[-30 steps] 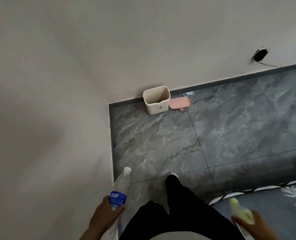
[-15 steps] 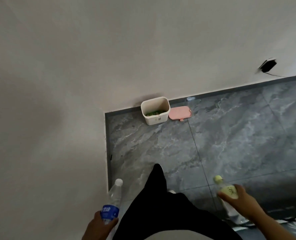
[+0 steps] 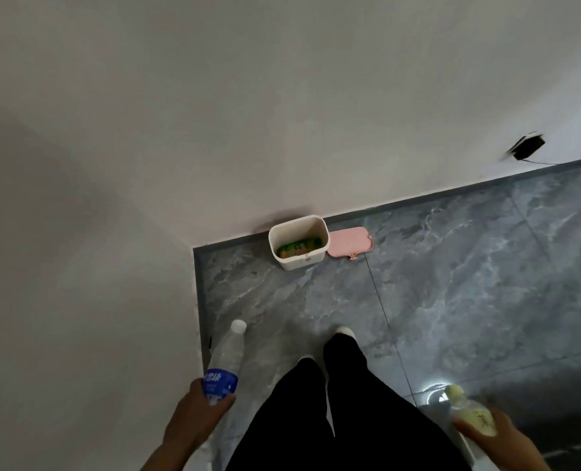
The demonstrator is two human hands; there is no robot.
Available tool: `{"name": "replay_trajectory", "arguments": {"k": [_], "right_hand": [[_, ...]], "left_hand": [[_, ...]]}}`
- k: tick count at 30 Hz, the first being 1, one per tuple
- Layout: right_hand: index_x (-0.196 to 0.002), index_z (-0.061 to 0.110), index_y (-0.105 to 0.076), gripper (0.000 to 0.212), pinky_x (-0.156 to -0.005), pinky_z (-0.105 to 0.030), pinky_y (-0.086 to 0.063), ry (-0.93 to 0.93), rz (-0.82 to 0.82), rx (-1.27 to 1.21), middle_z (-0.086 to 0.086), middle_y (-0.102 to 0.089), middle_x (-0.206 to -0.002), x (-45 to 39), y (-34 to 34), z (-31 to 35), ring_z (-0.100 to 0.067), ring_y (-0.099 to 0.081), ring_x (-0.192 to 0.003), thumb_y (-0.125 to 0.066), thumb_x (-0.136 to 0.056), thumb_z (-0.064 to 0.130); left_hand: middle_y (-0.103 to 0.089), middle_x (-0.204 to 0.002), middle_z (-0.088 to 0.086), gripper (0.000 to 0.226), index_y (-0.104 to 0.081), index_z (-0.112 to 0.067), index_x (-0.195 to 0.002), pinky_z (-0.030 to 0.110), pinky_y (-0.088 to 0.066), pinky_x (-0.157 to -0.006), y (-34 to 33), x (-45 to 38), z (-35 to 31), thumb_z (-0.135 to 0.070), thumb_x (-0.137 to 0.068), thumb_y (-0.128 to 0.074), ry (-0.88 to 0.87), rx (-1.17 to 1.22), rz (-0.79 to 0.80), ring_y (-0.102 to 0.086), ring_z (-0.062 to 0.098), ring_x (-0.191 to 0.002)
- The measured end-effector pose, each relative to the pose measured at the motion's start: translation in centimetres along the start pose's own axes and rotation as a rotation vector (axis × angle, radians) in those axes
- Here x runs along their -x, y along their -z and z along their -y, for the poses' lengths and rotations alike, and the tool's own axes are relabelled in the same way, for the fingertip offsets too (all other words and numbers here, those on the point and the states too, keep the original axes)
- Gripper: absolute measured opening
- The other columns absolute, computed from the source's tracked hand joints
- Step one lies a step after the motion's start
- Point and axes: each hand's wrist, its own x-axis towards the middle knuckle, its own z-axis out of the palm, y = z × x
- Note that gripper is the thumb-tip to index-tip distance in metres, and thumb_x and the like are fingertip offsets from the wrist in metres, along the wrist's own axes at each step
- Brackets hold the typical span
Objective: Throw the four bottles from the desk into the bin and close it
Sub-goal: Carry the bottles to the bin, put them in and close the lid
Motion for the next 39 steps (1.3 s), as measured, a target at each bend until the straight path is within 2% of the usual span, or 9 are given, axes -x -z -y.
{"name": "replay_trajectory", "arguments": {"k": [4,9,14,18,21,26,31,33,39], "right_hand": [[-0.125,0.008,-0.055,0.067,-0.102,-0.039,-0.04,-0.015,0.07,0.05,-0.016,-0.061,-0.124,-2.3,1.5,2.4,-0.028,-0.057,-0.117,-0.078,-0.069,0.036],[-0.126,0.01,-0.047,0.074,-0.093,-0.037,-0.041,0.022,0.058,0.125,-0.02,-0.06,-0.123,-6.9,3.9,8.6,-0.034,-0.056,-0.115,-0.077,-0.068,0.045],[-0.134,0.015,-0.037,0.083,-0.075,-0.031,-0.037,0.104,0.085,0.272,-0.022,-0.062,-0.118,-11.1,5.0,15.1,-0.036,-0.059,-0.107,-0.07,-0.07,0.055],[-0.133,0.017,-0.038,0.082,-0.071,-0.031,-0.039,0.176,0.083,0.311,-0.012,-0.06,-0.101,-11.5,4.5,20.4,-0.03,-0.057,-0.087,-0.07,-0.068,0.057],[-0.135,0.017,-0.035,0.084,-0.074,-0.031,-0.041,0.222,0.114,0.33,-0.015,-0.062,-0.112,-11.4,3.5,23.9,-0.028,-0.056,-0.089,-0.071,-0.069,0.055],[-0.136,0.021,-0.034,0.082,-0.08,-0.032,-0.046,0.259,0.175,0.319,-0.011,-0.061,-0.118,-13.1,0.6,28.7,-0.026,-0.059,-0.099,-0.07,-0.07,0.054],[-0.137,0.022,-0.032,0.08,-0.081,-0.034,-0.048,0.317,0.158,0.357,-0.011,-0.061,-0.118,-17.6,-3.2,32.3,-0.027,-0.06,-0.097,-0.065,-0.073,0.056],[-0.137,0.021,-0.033,0.075,-0.081,-0.033,-0.048,0.336,0.159,0.338,-0.01,-0.062,-0.116,-20.4,-4.8,33.4,-0.027,-0.06,-0.095,-0.063,-0.076,0.053],[-0.136,0.026,-0.034,0.067,-0.074,-0.025,-0.039,0.437,0.167,0.324,0.004,-0.056,-0.1,-29.9,-9.3,35.4,-0.017,-0.054,-0.083,-0.06,-0.08,0.049]], "left_hand": [[-0.058,-0.125,0.015,0.071,-0.036,-0.01,-0.13,0.029,-0.042,-0.08,-0.4,-1.9,-2.8,-0.046,-0.077,-0.066,0.012,-0.045,0.004,-0.057,0.029,-0.107],[-0.052,-0.132,0.017,0.091,-0.033,-0.009,-0.135,0.034,-0.044,-0.097,-1.2,-2.3,-6.6,-0.057,-0.063,-0.061,0.086,0.013,0.041,-0.053,0.031,-0.116],[-0.062,-0.113,0.015,0.083,-0.045,-0.008,-0.125,0.034,-0.047,-0.088,-1.6,-2.7,-8.6,-0.052,-0.055,-0.056,0.062,-0.014,-0.049,-0.059,0.03,-0.104],[-0.054,-0.13,0.017,0.087,-0.035,-0.008,-0.135,0.035,-0.043,-0.099,-0.2,-5.3,-10.2,-0.057,-0.066,-0.058,0.132,0.039,0.039,-0.053,0.031,-0.116],[-0.048,-0.137,0.015,0.079,-0.029,-0.011,-0.138,0.033,-0.038,-0.1,0.7,-8.5,-11.0,-0.046,-0.078,-0.066,0.145,0.046,0.061,-0.049,0.03,-0.122],[-0.046,-0.139,0.012,0.078,-0.026,-0.013,-0.14,0.033,-0.038,-0.1,1.6,-14.9,-13.0,-0.044,-0.08,-0.064,0.084,0.011,0.1,-0.048,0.028,-0.122],[-0.056,-0.125,0.006,0.068,-0.037,-0.019,-0.131,0.029,-0.041,-0.083,0.9,-22.5,-16.6,-0.041,-0.076,-0.069,-0.049,-0.078,0.072,-0.055,0.024,-0.11],[-0.058,-0.119,0.004,0.065,-0.04,-0.02,-0.127,0.032,-0.046,-0.087,0.0,-26.0,-18.1,-0.042,-0.073,-0.07,-0.113,-0.124,0.035,-0.057,0.024,-0.109],[-0.046,-0.138,0.008,0.074,-0.024,-0.017,-0.14,0.04,-0.045,-0.098,-3.3,-38.3,-23.9,-0.051,-0.081,-0.052,-0.281,-0.525,-0.088,-0.051,0.027,-0.12]]}}
